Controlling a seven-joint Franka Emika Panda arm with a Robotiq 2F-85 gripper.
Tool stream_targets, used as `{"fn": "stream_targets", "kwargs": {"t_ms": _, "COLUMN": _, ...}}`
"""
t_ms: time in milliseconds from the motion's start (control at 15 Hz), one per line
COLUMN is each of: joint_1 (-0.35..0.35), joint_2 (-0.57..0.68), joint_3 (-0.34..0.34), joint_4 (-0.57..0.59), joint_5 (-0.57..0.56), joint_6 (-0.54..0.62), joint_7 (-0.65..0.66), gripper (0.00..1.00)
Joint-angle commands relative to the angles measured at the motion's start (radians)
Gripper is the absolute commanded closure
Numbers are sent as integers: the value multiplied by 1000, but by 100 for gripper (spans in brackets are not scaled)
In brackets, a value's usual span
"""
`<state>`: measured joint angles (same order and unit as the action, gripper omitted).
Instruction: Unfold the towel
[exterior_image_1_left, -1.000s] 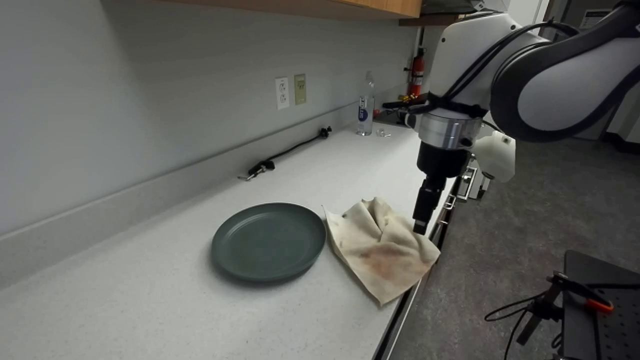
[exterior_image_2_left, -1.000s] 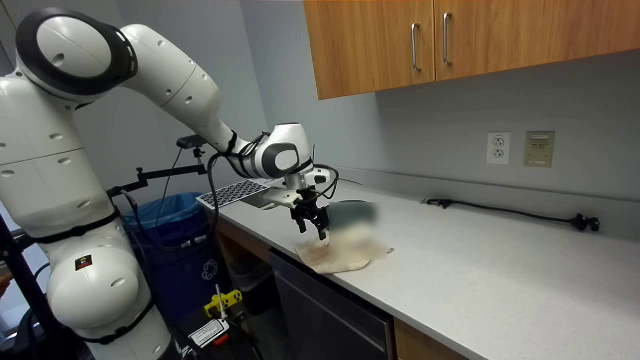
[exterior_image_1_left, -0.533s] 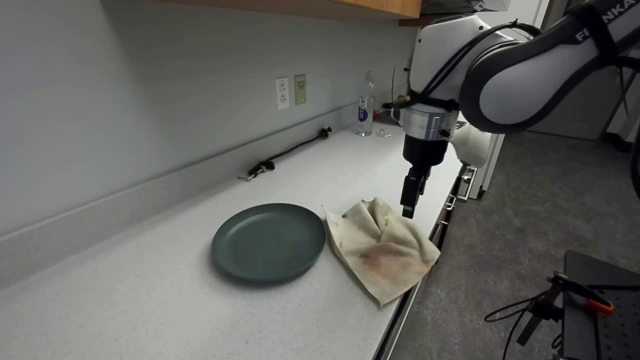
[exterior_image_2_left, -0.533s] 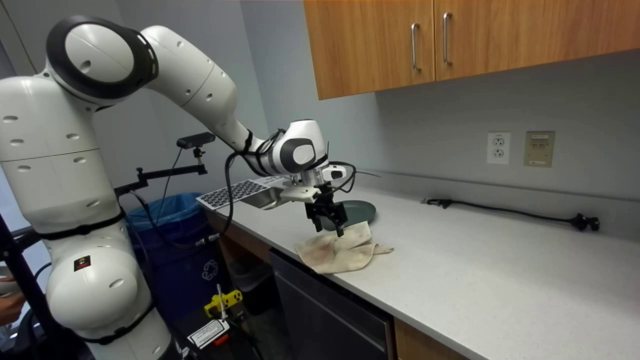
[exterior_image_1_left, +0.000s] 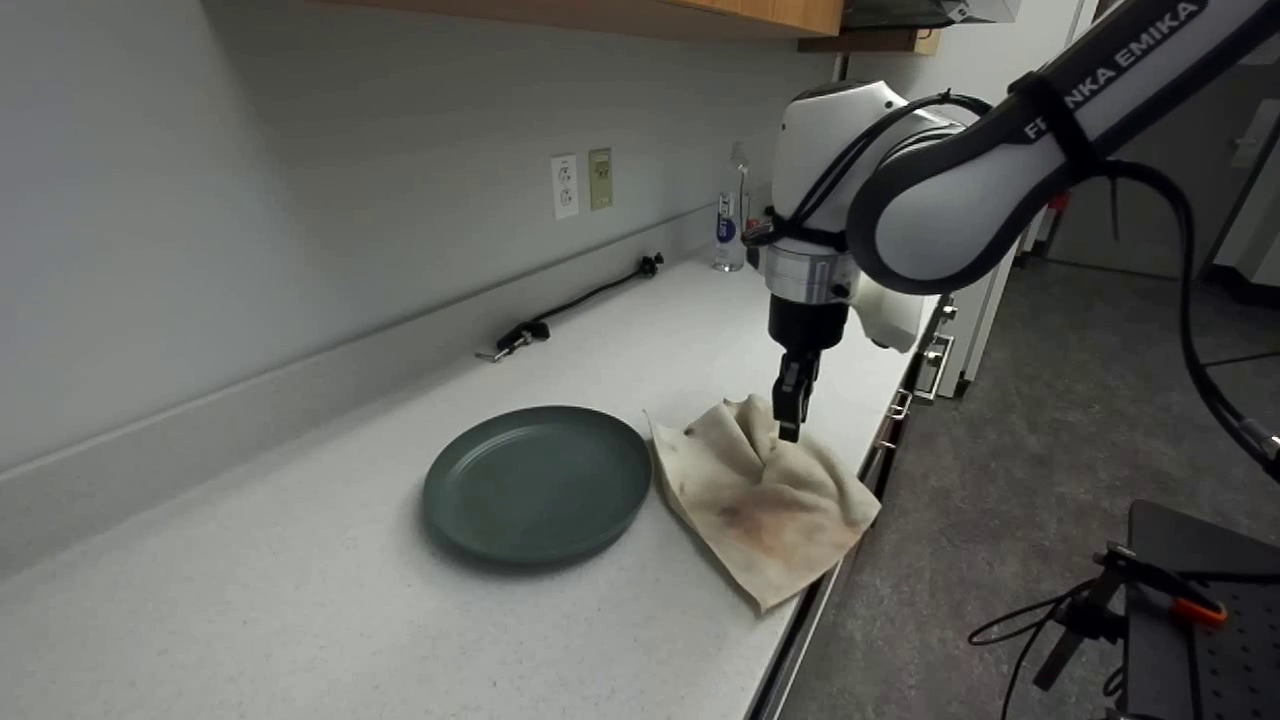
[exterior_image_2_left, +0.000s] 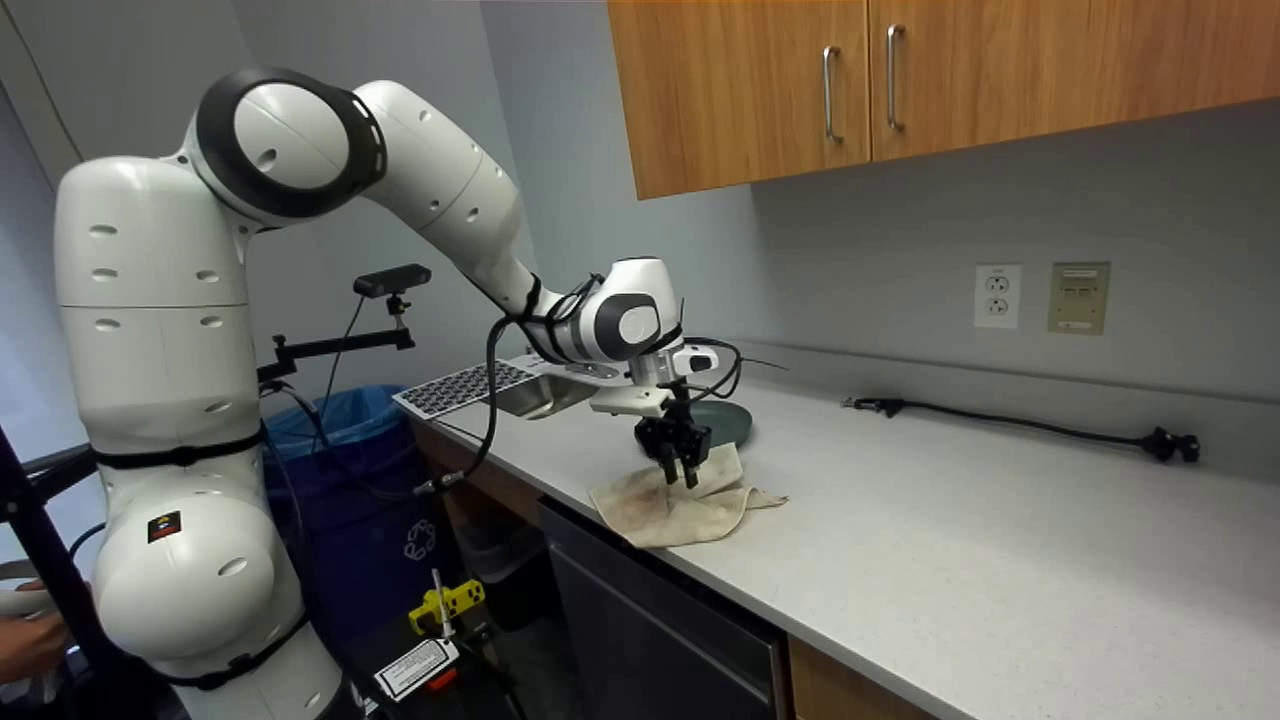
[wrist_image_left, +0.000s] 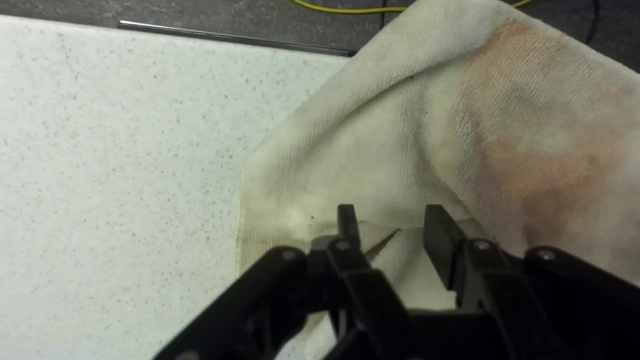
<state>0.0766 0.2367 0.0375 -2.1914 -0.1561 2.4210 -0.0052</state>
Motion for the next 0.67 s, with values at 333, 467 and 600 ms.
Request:
{"fn": "stream_targets", "kwargs": {"t_ms": 333, "joint_1": 3, "joint_2": 141, "joint_3": -39, "joint_4": 107, "joint_5": -68, "joint_6": 41, "joint_7": 7, "gripper": 100}}
{"fn": "stream_targets", "kwargs": {"t_ms": 467, "joint_1": 3, "joint_2": 163, "joint_3": -41, "joint_4": 120, "joint_5": -66, "joint_6": 45, "joint_7": 7, "gripper": 100}}
{"fn": "stream_targets", "kwargs": {"t_ms": 600, "joint_1": 11, "joint_2": 189, "joint_3": -48, "joint_4": 138, "joint_5": -74, "joint_6": 51, "joint_7": 25, "gripper": 100}}
